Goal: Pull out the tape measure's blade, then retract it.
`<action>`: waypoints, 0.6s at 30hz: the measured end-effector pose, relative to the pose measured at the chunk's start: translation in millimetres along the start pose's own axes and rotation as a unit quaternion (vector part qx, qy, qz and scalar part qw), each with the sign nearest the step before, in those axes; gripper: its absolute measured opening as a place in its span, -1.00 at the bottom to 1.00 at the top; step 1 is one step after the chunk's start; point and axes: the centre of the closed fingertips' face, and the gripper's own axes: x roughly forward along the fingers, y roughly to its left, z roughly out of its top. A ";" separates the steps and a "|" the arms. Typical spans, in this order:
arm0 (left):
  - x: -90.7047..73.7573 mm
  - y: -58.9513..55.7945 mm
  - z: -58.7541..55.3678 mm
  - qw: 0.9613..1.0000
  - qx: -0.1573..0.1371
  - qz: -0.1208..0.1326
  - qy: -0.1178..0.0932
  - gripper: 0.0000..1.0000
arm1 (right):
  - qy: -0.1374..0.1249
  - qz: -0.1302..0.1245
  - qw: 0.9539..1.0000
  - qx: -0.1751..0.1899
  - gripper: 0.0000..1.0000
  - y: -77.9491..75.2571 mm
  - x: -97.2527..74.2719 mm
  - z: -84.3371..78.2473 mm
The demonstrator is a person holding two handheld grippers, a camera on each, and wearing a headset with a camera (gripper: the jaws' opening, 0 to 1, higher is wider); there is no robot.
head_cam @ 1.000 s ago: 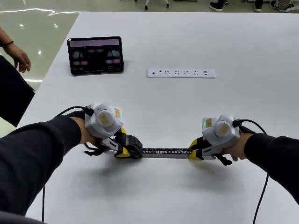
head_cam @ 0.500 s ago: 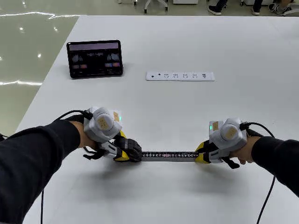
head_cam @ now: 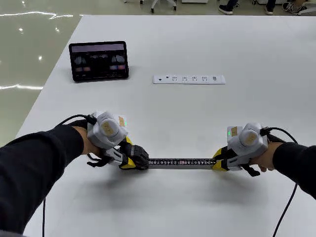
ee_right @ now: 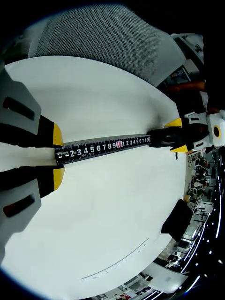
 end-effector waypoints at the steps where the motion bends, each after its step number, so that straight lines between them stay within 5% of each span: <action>1: 0.0 -0.1 -0.1 1.000 0.000 0.001 0.000 -0.37 | 0.000 0.000 1.000 0.000 -0.83 -0.4 -0.9 -1.5; 18: -1.8 -3.0 2.0 1.000 -0.002 0.003 0.000 -0.37 | 0.012 -0.005 1.000 0.005 -0.83 -4.7 -11.2 -17.4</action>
